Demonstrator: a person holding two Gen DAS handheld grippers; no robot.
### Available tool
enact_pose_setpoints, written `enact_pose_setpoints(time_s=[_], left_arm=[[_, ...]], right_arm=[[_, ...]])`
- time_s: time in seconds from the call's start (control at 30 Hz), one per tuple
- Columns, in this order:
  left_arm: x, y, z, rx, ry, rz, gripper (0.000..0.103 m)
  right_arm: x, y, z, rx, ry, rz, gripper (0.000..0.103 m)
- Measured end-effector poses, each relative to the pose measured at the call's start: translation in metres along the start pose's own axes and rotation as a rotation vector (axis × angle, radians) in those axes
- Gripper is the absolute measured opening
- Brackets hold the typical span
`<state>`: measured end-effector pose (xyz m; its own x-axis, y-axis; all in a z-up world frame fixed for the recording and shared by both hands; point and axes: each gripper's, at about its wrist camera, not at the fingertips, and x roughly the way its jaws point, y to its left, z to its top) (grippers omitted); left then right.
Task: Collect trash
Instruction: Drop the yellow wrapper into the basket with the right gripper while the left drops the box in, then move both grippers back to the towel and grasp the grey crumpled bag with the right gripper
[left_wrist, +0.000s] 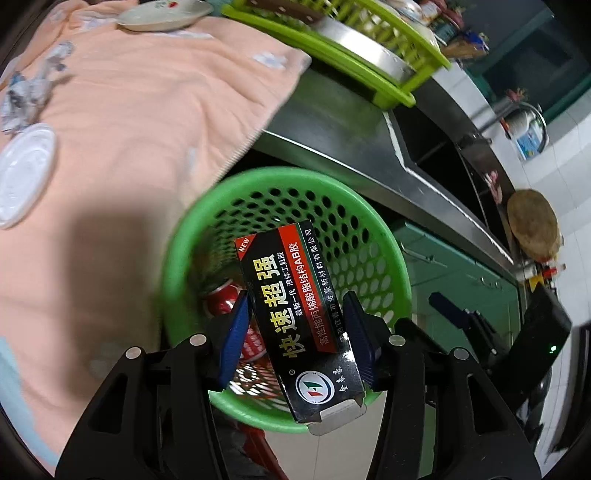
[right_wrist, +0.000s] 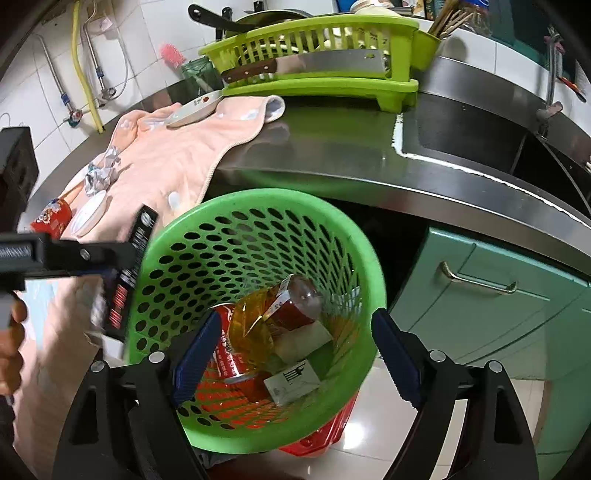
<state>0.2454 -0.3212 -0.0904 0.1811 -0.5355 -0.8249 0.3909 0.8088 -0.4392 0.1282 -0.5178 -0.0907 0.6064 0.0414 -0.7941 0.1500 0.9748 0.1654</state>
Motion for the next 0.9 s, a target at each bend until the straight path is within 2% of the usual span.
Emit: enact_pose_setpoints(time_s=[0.13, 0.3, 0.57, 0.9], left_arm=[[0.014, -0.007, -0.004, 0.008, 0.036, -0.013, 0.063], [0.013, -0.007, -0.007, 0.022, 0.035, 0.0, 0.063], [-0.016, 0.013, -0.012, 0.019, -0.016, 0.033, 0.063], [-0.072, 0.063, -0.018, -0.022, -0.109, 0.108, 0.063]], right_arm=[[-0.002, -0.004, 0.0, 0.01, -0.005, 0.0, 0.08], [-0.003, -0.005, 0.0, 0.016, -0.007, 0.007, 0.08], [-0.003, 0.016, 0.005, -0.018, -0.012, 0.039, 0.08], [0.012, 0.075, 0.022, -0.105, 0.008, 0.128, 0.08]])
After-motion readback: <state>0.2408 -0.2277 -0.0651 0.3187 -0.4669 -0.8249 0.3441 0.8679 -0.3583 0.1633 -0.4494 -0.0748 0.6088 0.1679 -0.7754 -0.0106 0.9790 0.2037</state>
